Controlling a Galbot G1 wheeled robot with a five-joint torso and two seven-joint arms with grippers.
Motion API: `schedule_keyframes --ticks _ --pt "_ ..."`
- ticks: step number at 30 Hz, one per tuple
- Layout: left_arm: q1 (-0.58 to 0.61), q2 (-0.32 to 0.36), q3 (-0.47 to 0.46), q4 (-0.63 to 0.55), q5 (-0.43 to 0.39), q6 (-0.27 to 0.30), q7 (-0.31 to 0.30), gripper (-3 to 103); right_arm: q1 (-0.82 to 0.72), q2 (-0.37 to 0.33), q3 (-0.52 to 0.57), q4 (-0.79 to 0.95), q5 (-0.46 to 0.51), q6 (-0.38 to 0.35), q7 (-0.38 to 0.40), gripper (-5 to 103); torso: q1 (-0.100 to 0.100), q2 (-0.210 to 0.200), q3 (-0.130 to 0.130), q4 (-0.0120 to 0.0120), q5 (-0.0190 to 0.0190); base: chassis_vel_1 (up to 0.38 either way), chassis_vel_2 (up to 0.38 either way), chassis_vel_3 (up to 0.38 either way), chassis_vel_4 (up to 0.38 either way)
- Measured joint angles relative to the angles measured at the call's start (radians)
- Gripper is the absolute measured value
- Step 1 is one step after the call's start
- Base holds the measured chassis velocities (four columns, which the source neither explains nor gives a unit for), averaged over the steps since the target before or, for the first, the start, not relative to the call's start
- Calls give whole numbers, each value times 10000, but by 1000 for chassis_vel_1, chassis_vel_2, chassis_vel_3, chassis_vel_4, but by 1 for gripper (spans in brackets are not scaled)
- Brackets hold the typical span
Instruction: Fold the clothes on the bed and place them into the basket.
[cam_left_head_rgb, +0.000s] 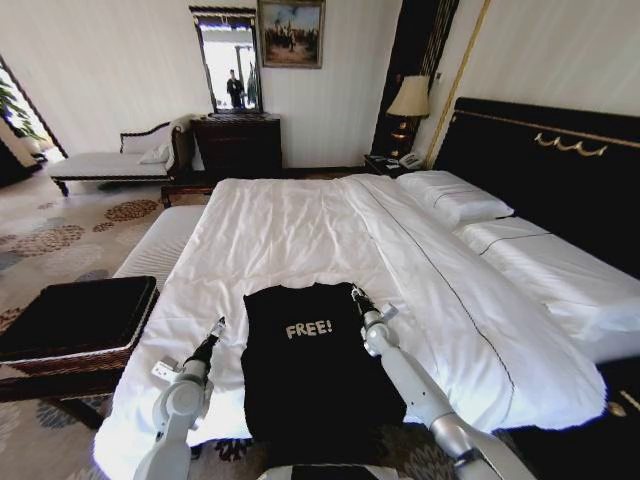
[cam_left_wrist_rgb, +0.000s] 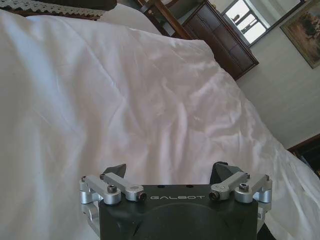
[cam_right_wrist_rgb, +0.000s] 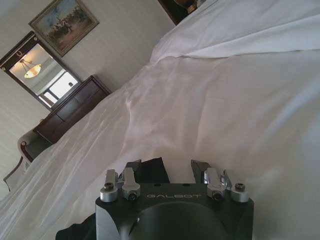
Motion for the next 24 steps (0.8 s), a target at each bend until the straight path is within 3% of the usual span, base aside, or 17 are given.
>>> schedule_keyframes --ticks 2,4,6,8,9,11,12,14,15,16,24 --pt "6 52 -42 17 -70 -8 -5 100 -30 56 28 37 112 -56 32 48 0 0 0 -1 0 0 0 0 0" --pt "15 75 -58 26 -93 -14 -7 100 -35 82 30 40 114 -64 33 48 0 0 0 0 0 0 0 0 0" --pt "47 148 -98 48 -160 -25 -12 100 -37 139 34 42 107 -74 35 37 0 1 0 1 0 0 0 0 0" --pt "57 188 -122 63 -197 -29 -14 100 -36 160 33 42 90 -75 35 37 0 0 0 0 0 0 0 0 0" --pt "61 230 -146 83 -232 -33 -16 100 -32 178 23 39 52 -75 34 27 0 0 0 0 0 0 0 0 0" --pt "60 302 -181 122 -283 -41 -22 100 18 213 -10 -10 -28 -76 28 27 0 0 0 1 -1 0 0 0 0" --pt "55 332 -193 135 -304 -44 -25 100 58 232 -29 -48 -66 -75 24 16 0 0 0 0 0 0 0 0 0" --pt "41 362 -204 147 -320 -47 -26 100 98 252 -45 -91 -115 -68 17 16 0 0 0 1 0 0 0 0 0" --pt "27 386 -209 161 -342 -50 -27 100 132 269 -57 -123 -157 -52 10 5 0 0 0 1 0 0 0 0 0" --pt "11 404 -211 174 -362 -51 -27 100 150 280 -62 -137 -192 -39 4 2 0 0 0 0 0 0 0 0 0" --pt "-336 551 60 620 -316 -51 2 100 74 267 1 35 -618 382 -297 0 0 0 1 2 1 0 0 0 0"
